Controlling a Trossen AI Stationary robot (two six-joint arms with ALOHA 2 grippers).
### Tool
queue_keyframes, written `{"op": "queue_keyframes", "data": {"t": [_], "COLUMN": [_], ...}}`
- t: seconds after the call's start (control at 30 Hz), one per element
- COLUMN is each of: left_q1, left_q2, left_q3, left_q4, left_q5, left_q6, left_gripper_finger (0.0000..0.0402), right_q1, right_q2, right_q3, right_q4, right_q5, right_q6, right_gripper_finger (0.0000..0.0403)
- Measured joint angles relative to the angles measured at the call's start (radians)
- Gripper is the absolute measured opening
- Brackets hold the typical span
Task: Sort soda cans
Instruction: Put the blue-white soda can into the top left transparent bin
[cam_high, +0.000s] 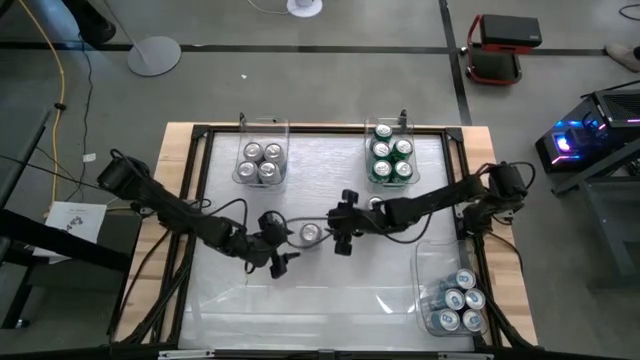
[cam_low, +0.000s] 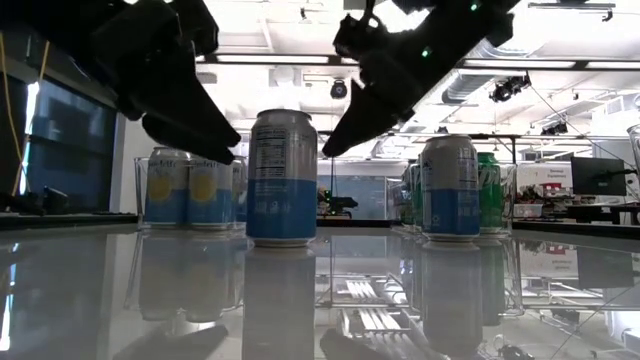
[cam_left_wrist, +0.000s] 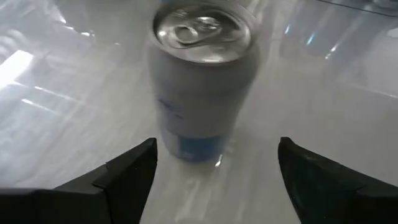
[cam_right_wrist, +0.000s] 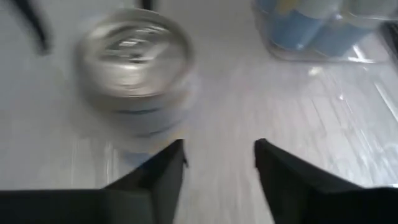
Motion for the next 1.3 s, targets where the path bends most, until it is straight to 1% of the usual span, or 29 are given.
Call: {"op": "queue_keyframes", "data": {"t": [0.1, 0.23, 0.27, 0.3, 0.4, 0.47, 0.6, 0.67, 0.8, 0.97, 1.17, 1.23, 1.3], "left_q1": [-0.003, 0.007, 0.009, 0.016, 0.030, 0.039, 0.048, 0.048, 0.048, 0.049, 0.050, 0.046, 0.040], "left_q2": [0.030, 0.063, 0.069, 0.075, 0.085, 0.088, 0.087, 0.087, 0.087, 0.086, 0.026, -0.005, -0.028], "left_q3": [0.000, 0.000, 0.000, 0.000, 0.000, 0.000, 0.000, -0.001, -0.001, -0.001, -0.001, -0.001, -0.001], "left_q4": [0.045, 0.084, 0.091, 0.099, 0.101, 0.103, 0.094, 0.090, 0.071, 0.060, -0.042, -0.077, -0.085], "left_q5": [0.006, -0.014, -0.026, -0.037, -0.055, -0.057, -0.058, -0.058, -0.077, -0.117, -0.147, -0.146, -0.109], "left_q6": [0.002, -0.007, -0.012, -0.018, -0.039, -0.040, -0.039, -0.031, -0.031, -0.032, -0.032, -0.032, -0.014], "left_gripper_finger": [0.0275, 0.0201, 0.0181, 0.0161, 0.0103, 0.0071, 0.0016, 0.0004, 0.0007, 0.0001, 0.0001, 0.0000, 0.0000], "right_q1": [-0.028, -0.053, -0.056, -0.058, -0.057, -0.057, -0.045, -0.036, -0.017, 0.014, 0.055, 0.058, 0.047], "right_q2": [0.015, 0.045, 0.054, 0.062, 0.077, 0.077, 0.077, 0.077, 0.077, 0.077, 0.077, 0.075, 0.074], "right_q3": [0.000, 0.000, 0.000, 0.000, 0.000, 0.000, 0.000, 0.000, 0.000, 0.000, 0.000, 0.000, 0.000], "right_q4": [0.008, 0.047, 0.066, 0.083, 0.120, 0.120, 0.112, 0.104, 0.074, 0.036, -0.002, -0.029, -0.044], "right_q5": [-0.004, -0.064, -0.083, -0.100, -0.120, -0.134, -0.136, -0.131, -0.132, -0.145, -0.170, -0.130, -0.059], "right_q6": [0.024, 0.035, 0.031, 0.026, 0.020, 0.020, 0.024, 0.024, 0.049, 0.087, 0.087, 0.107, 0.134], "right_gripper_finger": [0.0131, 0.0027, 0.0014, 0.0010, 0.0021, 0.0021, 0.0004, 0.0003, 0.0003, 0.0001, 0.0000, 0.0000, 0.0000]}}
